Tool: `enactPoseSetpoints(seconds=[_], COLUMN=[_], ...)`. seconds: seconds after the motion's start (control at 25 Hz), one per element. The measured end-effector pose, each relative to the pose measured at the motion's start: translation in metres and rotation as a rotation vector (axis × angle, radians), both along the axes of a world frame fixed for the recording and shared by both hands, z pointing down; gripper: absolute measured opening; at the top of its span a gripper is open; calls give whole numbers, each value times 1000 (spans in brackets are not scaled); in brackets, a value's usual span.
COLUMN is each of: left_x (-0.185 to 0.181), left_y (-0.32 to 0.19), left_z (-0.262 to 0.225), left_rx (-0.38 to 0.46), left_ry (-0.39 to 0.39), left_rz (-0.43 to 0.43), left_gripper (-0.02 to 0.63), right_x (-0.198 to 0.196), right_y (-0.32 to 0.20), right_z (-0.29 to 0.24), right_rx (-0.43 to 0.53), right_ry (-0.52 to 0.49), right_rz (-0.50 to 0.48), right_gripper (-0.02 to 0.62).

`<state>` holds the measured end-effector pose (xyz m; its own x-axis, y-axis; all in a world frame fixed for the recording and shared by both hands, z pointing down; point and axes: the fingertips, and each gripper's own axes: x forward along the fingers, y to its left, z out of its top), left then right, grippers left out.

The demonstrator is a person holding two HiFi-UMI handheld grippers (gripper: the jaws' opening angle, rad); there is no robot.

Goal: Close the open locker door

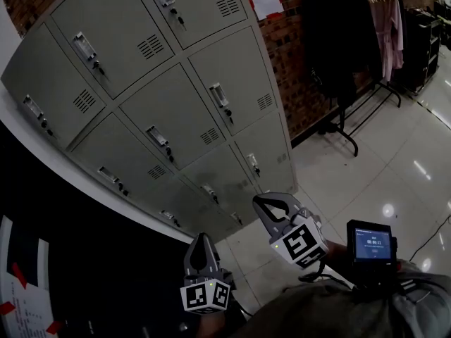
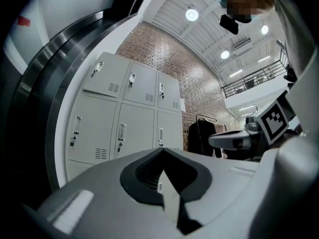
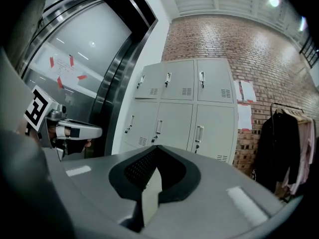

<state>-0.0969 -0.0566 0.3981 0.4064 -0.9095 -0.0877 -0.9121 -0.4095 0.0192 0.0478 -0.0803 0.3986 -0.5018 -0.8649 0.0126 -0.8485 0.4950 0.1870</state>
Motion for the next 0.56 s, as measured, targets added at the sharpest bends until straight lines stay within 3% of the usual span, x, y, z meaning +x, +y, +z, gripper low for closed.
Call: enactPoseSetpoints(seconds=[0.56], left_x=[-4], left_y=[2], left_z=[9], left_rx=[-6], left_ry=[13], left_rz=[11], left_gripper=[2], right_x=[-1], right_y=[5], right_z=[4], right_rx=[-28], right_ry=[3], right_rz=[21], right_gripper=[6])
